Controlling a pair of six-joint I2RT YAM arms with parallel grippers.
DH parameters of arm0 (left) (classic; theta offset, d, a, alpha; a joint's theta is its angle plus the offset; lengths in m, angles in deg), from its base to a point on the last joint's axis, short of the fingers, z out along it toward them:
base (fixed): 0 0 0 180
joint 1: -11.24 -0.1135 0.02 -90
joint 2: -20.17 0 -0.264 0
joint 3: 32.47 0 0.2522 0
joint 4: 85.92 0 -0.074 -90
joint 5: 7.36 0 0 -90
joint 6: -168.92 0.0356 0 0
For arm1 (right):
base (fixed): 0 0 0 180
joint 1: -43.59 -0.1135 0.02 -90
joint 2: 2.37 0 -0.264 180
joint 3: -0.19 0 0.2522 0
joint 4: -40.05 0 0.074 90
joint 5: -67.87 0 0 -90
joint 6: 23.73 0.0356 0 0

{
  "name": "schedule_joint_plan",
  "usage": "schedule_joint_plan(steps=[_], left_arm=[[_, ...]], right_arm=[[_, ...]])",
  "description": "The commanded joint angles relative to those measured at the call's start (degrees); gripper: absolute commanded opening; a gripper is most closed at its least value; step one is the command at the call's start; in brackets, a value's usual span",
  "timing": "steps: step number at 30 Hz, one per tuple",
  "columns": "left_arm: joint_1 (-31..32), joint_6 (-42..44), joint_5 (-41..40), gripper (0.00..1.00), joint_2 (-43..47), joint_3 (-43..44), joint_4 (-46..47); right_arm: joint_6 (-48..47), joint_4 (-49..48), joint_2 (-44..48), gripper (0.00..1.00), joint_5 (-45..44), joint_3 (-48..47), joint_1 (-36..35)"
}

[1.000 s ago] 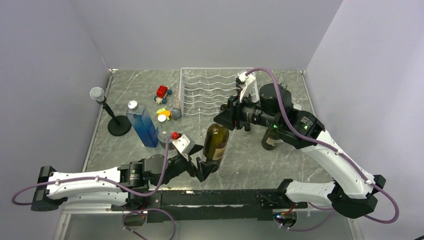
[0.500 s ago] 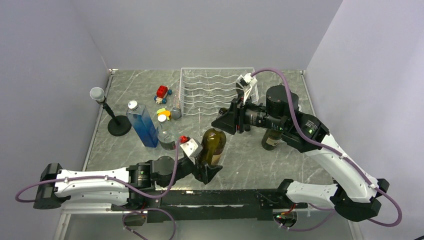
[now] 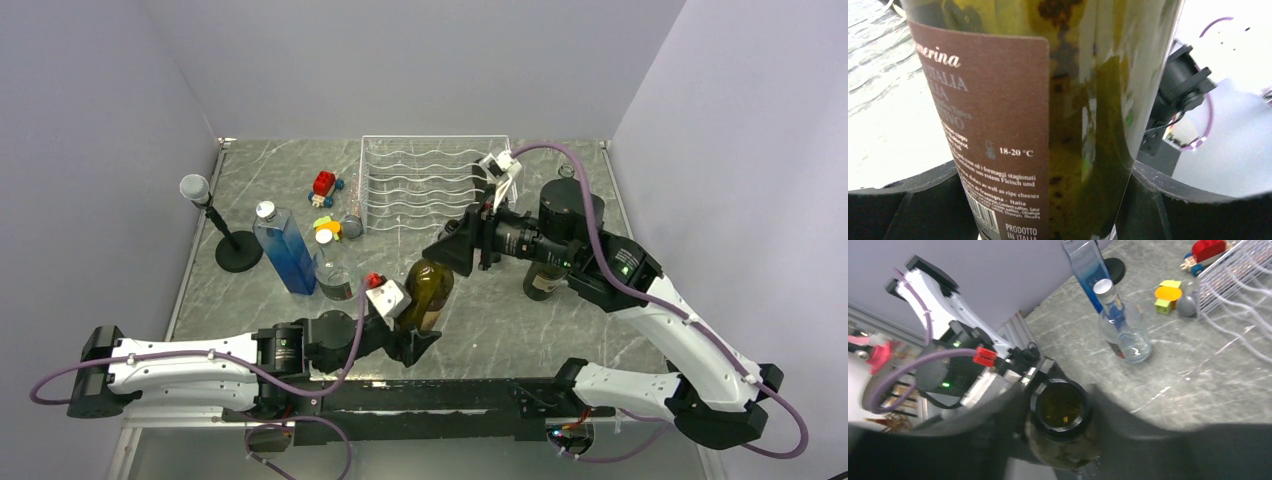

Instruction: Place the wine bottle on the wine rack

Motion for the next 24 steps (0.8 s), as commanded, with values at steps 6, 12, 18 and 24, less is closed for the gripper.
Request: schedule_joint_plan(steps=[6,12,18,24], left_arm=[[-0.22,12.56,8.87,0.01,-1.5,11.8,-15.2],[-0.12,22.69,8.91,0.01,-4.98,16.37,-25.64],[0.14,29.73,4.57,0.01,-6.11,16.17,-28.44],[0.35,37.28,2.99,0.01,-3.76,13.17,-27.79]], right_arm=[[0.2,-0.53,4.94,0.96,-6.84,0.04,-0.47],[-3.89,6.95,5.09,0.97,-11.98,-3.56,-0.37],[-7.36,16.83,2.07,0.96,-10.05,-6.99,-0.34],[-11.36,24.95,-1.23,0.57,-0.57,-5.88,-0.47]])
